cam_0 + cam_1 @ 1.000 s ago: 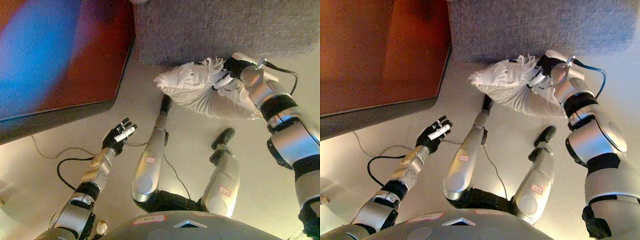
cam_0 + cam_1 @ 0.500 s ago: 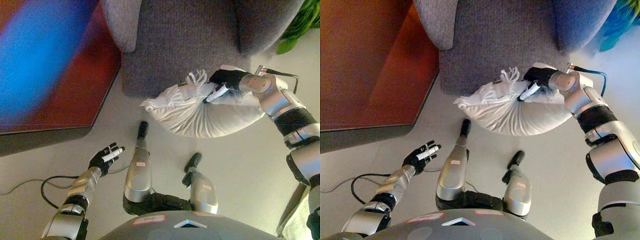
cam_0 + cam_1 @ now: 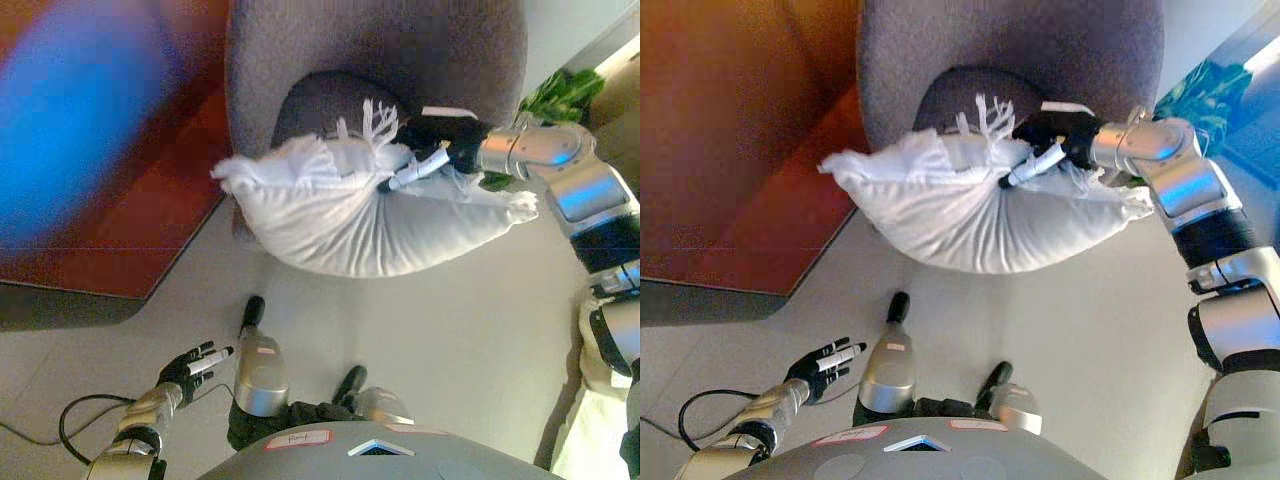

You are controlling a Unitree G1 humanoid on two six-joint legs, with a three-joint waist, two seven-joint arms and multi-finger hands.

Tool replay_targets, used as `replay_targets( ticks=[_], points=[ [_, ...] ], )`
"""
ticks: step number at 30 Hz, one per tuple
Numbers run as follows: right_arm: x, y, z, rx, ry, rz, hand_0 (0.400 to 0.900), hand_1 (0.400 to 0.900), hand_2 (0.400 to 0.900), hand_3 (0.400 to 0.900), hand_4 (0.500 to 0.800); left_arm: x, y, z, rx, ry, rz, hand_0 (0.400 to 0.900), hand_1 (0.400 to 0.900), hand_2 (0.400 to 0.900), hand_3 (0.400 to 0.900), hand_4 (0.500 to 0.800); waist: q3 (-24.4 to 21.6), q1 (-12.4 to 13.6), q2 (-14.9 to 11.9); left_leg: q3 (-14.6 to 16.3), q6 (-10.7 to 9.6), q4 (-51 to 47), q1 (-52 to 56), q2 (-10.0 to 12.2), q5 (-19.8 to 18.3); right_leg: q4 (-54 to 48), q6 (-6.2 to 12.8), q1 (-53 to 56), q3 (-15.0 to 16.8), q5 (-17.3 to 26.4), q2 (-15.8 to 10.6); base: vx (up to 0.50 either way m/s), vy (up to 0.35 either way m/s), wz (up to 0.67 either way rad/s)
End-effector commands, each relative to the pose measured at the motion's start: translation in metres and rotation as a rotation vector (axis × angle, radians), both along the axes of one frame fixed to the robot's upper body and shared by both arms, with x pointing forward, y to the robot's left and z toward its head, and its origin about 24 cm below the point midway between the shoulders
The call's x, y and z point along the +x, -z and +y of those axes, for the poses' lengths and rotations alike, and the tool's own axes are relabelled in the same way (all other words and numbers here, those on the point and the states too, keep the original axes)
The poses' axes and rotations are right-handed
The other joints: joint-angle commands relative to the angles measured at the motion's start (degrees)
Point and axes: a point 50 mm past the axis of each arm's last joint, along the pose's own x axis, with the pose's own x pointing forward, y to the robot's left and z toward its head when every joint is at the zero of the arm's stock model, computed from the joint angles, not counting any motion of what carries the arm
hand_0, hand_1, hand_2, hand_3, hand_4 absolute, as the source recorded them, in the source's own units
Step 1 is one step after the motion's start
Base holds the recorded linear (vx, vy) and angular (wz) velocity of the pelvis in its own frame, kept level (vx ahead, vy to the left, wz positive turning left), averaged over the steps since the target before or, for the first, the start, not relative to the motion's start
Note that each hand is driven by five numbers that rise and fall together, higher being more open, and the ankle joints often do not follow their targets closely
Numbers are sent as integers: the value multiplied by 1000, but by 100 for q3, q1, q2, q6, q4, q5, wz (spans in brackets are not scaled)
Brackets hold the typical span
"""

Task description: Pick up the pillow and put it on the sofa.

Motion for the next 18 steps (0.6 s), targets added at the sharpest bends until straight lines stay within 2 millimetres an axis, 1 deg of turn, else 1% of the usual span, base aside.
replay_targets(
  ticks=[1, 3, 6, 10, 12, 15, 18],
  points=[
    [14, -94, -25, 325, 144, -231, 400, 400, 400, 400, 500, -58, 7, 11, 49, 70, 210, 900, 900, 900, 900, 800, -1056, 268, 123, 156, 90, -507, 766, 198, -231, 276, 233, -64, 24, 184, -304, 110, 39, 18],
    [16, -97, -33, 397, 182, -202, 400, 400, 400, 400, 500, -63, 7, 11, 51, 67, 227, 900, 900, 900, 900, 800, -1087, 315, 128, 133, 88, -514, 797, 183, -234, 246, 233, -3, -15, 198, -303, 109, 43, 16],
    [18, -94, -47, 497, 251, -138, 400, 400, 400, 400, 500, -71, 8, 12, 58, 67, 251, 900, 900, 900, 900, 800, -1148, 395, 136, 79, 90, -533, 829, 154, -246, 214, 224, 69, -61, 203, -310, 121, 29, 16],
    [16, -81, -73, 697, 355, -59, 400, 400, 400, 400, 500, -76, 7, 13, 63, 82, 257, 900, 900, 900, 900, 800, -1163, 528, 190, -41, 107, -521, 831, 94, -246, 333, 193, 131, -144, 149, -346, 142, 9, 23],
    [13, -76, -83, 781, 401, -41, 400, 400, 400, 400, 500, -75, 6, 16, 70, 94, 250, 900, 900, 900, 900, 800, -1130, 611, 232, -121, 105, -507, 788, 75, -229, 416, 185, 144, -225, 96, -362, 63, -33, 26],
    [10, -70, -98, 828, 482, -44, 400, 400, 400, 400, 500, -64, 4, 16, 70, 121, 214, 900, 900, 900, 900, 800, -1018, 746, 371, -292, 98, -491, 502, 36, -141, 548, 161, -20, -339, 13, -397, -131, -63, 21],
    [9, -76, -105, 838, 540, -96, 400, 400, 400, 400, 500, -41, 2, 14, 48, 137, 120, 900, 900, 900, 900, 800, -705, 828, 608, -459, 88, -463, 94, -28, -63, 748, 116, -390, -375, -104, -447, -350, -63, 9]
  ],
)
